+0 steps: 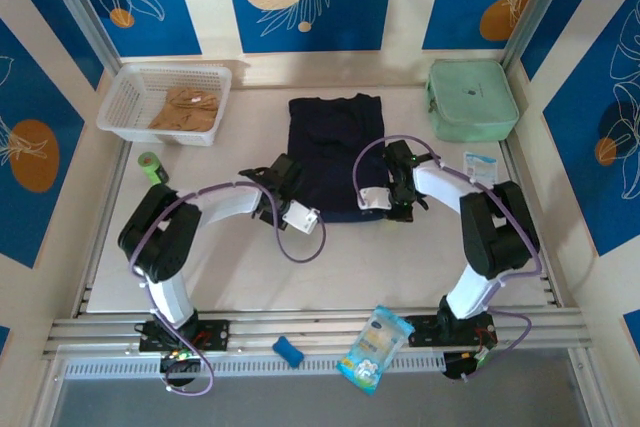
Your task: Fold and stack the t-shirts
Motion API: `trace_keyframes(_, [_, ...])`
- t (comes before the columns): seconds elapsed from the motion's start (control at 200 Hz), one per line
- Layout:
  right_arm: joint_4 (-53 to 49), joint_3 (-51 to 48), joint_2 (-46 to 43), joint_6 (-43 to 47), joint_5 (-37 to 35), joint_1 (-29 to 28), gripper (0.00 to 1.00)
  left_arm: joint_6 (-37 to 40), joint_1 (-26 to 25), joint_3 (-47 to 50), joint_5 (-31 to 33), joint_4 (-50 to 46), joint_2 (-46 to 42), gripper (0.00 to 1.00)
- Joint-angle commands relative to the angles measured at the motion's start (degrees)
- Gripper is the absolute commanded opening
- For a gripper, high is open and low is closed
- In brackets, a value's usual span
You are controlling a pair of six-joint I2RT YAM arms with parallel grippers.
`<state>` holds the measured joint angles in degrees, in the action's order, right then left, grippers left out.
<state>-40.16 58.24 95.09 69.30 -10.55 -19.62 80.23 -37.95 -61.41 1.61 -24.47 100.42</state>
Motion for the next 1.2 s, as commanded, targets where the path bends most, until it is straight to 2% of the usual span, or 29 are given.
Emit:
trace_keyframes(0.0, [-5.72, -2.49, -6.41, -3.70, -0.60, -2.30, 0.00, -2.85, -2.11, 2.30, 2.25, -1.20, -6.91, 0.00])
trace_keyframes(0.205, [-13.42, -6.33, -16.85, -8.58, -3.38, -7.63, 0.00, -7.96, -8.43, 8.73, 5.66, -5.99, -17.59, 0.00])
trace_keyframes(0.425, [-23.85, -4.93, -26.18, -16.31, -4.65, -15.41, 0.00, -14.78, -16.01, 13.45, 10.05, -14.00, -30.50, 0.00])
trace_keyframes(0.605, [-34.46, -1.45, -31.25, -22.98, -4.46, -20.96, 0.00, -20.66, -20.85, 11.41, 13.42, -22.43, -37.23, 0.00])
trace_keyframes(0.73, [-39.24, 2.08, -33.51, -26.18, -2.64, -23.47, 0.00, -23.46, -23.06, 8.12, 15.31, -27.95, -38.59, 0.00])
trace_keyframes(0.871, [-37.84, 4.16, -34.44, -24.93, -3.88, -24.00, 0.00, -24.63, -23.39, 4.81, 17.04, -30.70, -37.89, 0.00])
trace_keyframes(0.986, [-32.00, 4.87, -33.35, -20.18, -4.42, -20.78, 0.00, -22.50, -22.27, 3.17, 18.96, -27.78, -36.74, 0.00])
trace_keyframes(1.196, [-26.29, 10.68, -25.82, -12.47, -1.90, -11.90, 0.00, -16.25, -12.67, -0.47, 12.17, -21.22, -34.38, 0.00])
